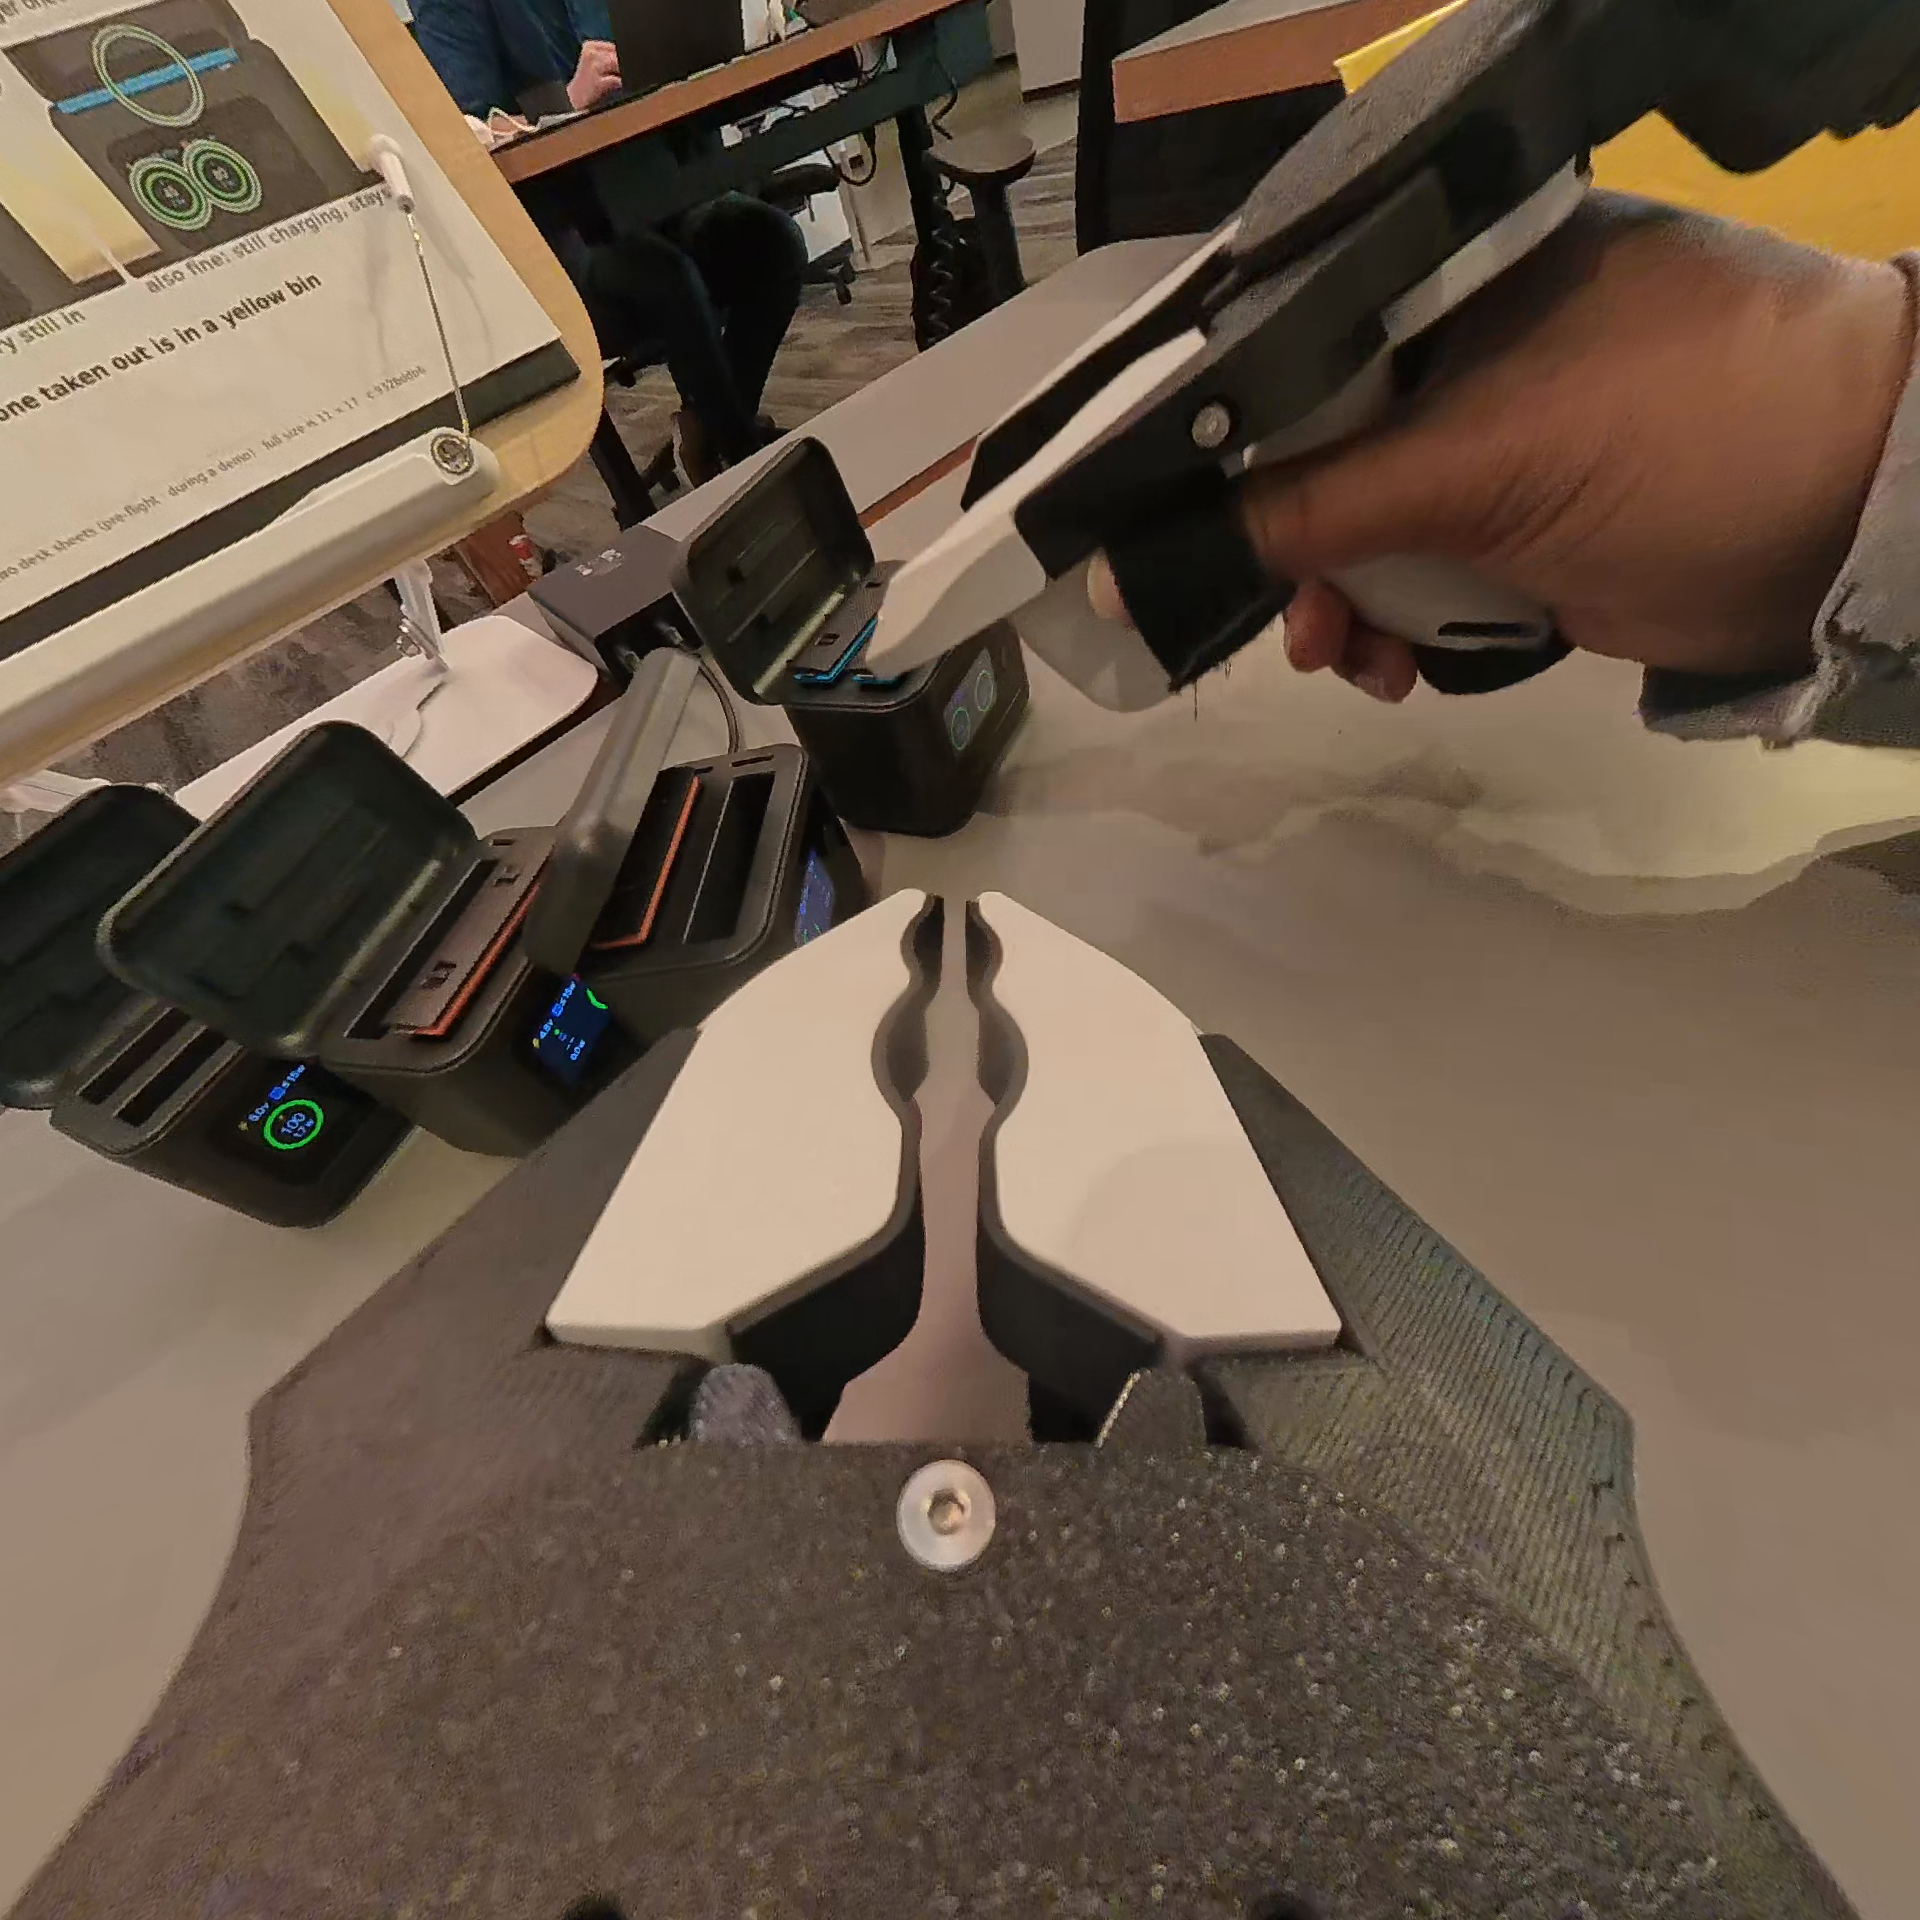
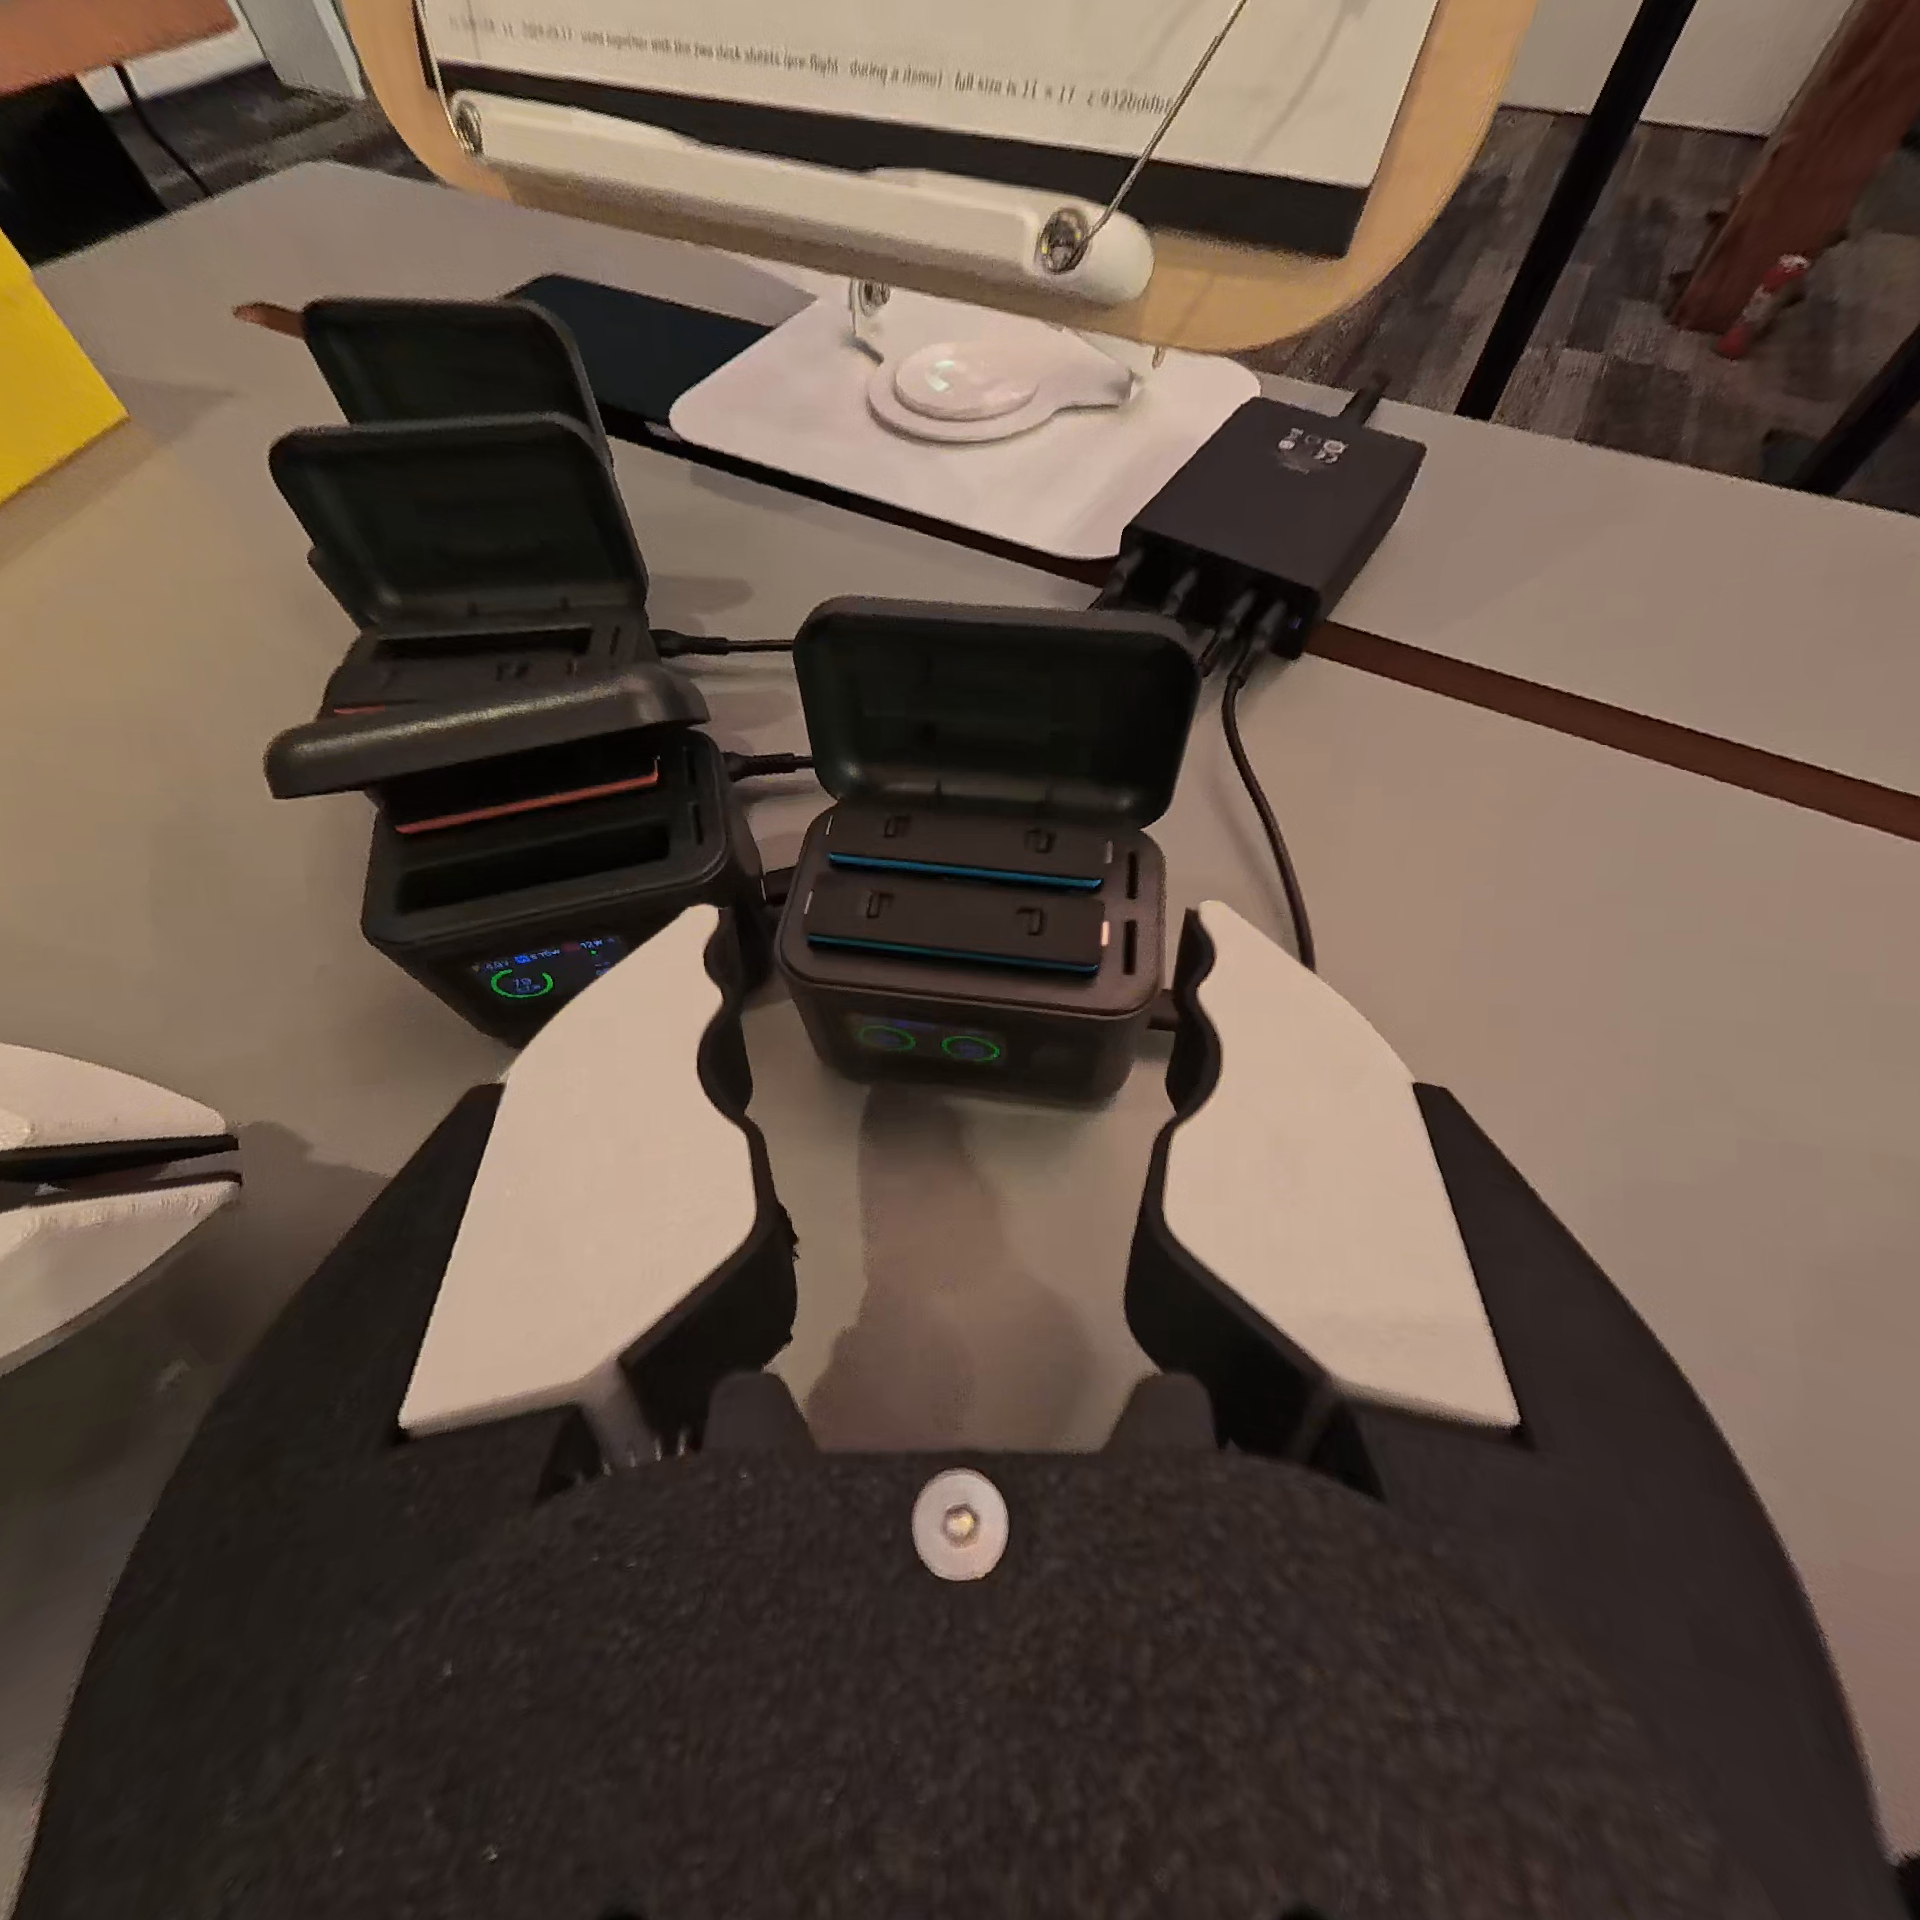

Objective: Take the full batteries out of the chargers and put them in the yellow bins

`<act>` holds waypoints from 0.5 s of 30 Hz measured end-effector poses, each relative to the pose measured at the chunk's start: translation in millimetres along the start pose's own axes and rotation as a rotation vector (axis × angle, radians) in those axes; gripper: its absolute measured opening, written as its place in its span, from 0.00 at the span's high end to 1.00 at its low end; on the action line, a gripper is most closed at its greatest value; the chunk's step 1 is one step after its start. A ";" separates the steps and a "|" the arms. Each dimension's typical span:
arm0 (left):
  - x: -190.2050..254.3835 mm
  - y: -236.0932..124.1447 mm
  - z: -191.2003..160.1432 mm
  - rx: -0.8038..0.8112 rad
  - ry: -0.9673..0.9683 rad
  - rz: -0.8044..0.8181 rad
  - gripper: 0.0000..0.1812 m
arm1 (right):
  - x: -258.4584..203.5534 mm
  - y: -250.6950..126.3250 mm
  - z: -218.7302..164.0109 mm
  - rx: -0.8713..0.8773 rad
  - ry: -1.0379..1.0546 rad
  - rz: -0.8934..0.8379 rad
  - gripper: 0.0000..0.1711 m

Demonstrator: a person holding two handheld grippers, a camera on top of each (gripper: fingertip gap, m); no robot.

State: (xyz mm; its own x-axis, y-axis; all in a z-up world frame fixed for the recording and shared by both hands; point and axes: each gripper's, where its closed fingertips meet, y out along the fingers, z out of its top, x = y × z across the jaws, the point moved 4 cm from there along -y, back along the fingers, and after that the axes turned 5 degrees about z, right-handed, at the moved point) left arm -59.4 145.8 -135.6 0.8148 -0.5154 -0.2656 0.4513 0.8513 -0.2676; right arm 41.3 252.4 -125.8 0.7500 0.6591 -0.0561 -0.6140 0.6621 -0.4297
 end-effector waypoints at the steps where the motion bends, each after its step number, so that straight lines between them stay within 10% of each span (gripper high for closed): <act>1: -0.4 0.6 0.0 -0.001 -0.004 0.001 0.98 | -1.6 2.3 -2.4 -0.004 -0.002 0.002 0.54; 8: -2.5 3.0 -0.2 -0.011 -0.023 0.010 0.97 | 0.4 15.7 -14.0 -0.041 0.004 -0.061 0.37; 15: 1.6 11.7 0.0 -0.041 -0.021 -0.003 0.97 | 1.5 32.1 -23.3 -0.119 0.001 -0.012 0.48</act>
State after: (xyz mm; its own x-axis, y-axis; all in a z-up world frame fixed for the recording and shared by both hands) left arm -52.8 155.0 -139.1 0.8208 -0.5158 -0.2454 0.4393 0.8446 -0.3060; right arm 28.4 266.4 -160.6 0.7576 0.6507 -0.0516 -0.5715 0.6230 -0.5341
